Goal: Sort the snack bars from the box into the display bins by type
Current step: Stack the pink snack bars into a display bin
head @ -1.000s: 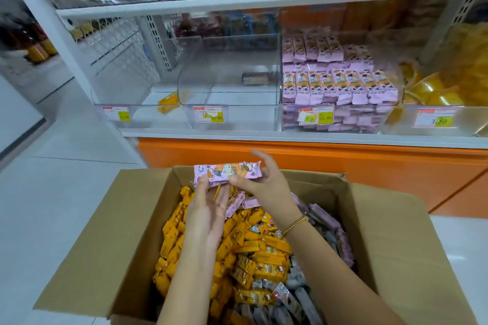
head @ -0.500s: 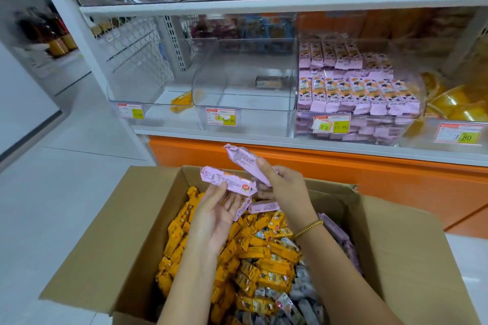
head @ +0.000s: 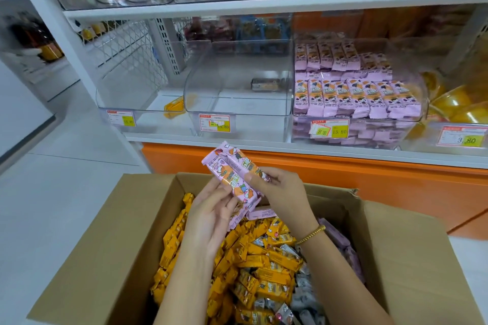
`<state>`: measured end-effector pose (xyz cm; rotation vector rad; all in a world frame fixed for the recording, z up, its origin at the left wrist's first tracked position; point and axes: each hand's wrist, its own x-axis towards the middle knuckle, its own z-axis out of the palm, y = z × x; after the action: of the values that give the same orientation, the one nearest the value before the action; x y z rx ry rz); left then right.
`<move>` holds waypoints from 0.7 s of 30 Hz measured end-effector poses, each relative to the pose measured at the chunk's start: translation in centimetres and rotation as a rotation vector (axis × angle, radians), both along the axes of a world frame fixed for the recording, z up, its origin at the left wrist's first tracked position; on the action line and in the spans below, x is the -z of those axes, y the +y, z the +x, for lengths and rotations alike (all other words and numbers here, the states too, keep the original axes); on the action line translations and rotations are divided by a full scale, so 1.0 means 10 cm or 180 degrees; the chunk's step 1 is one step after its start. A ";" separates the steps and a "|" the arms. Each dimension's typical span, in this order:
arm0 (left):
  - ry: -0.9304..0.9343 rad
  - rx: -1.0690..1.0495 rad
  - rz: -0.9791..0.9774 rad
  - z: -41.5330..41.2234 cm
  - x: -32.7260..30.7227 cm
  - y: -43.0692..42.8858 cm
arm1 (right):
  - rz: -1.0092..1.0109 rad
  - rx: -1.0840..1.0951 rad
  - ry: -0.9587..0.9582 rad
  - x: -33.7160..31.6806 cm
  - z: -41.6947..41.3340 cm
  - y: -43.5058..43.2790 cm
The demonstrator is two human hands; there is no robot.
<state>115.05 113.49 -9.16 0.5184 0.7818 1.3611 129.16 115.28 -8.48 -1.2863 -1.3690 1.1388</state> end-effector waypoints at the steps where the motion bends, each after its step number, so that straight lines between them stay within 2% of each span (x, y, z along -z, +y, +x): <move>1: 0.0038 0.0028 -0.0001 0.02 -0.04 0.02 | 0.0085 0.0050 -0.0070 -0.04 0.02 0.01; 5: 0.0234 0.0428 -0.0051 0.10 -0.19 0.13 | 0.0344 0.0324 -0.0444 -0.19 0.15 0.07; 8: 0.0391 0.0729 -0.0232 0.16 -0.30 0.26 | 0.0454 0.0649 -0.0326 -0.28 0.32 0.13; 11: 0.1418 0.1322 -0.0408 0.10 -0.39 0.37 | 0.0431 0.0702 -0.0231 -0.35 0.51 0.19; 14: 0.2488 0.2192 -0.0452 0.02 -0.48 0.44 | 0.0590 0.0500 -0.0404 -0.41 0.67 0.21; 16: 0.3186 0.2532 -0.0331 -0.01 -0.55 0.52 | 0.0637 0.0263 -0.0561 -0.43 0.74 0.21; 18: 0.3487 0.2584 -0.0260 -0.01 -0.62 0.58 | 0.0650 -0.0035 -0.0828 -0.44 0.76 0.21; 21: 0.3440 0.2347 -0.0315 0.01 -0.70 0.64 | 0.0734 -0.0296 -0.1061 -0.44 0.75 0.20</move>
<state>115.12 119.84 -2.20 1.3443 1.3201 0.2710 136.67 117.29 -4.10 -1.2924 -1.7654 0.8199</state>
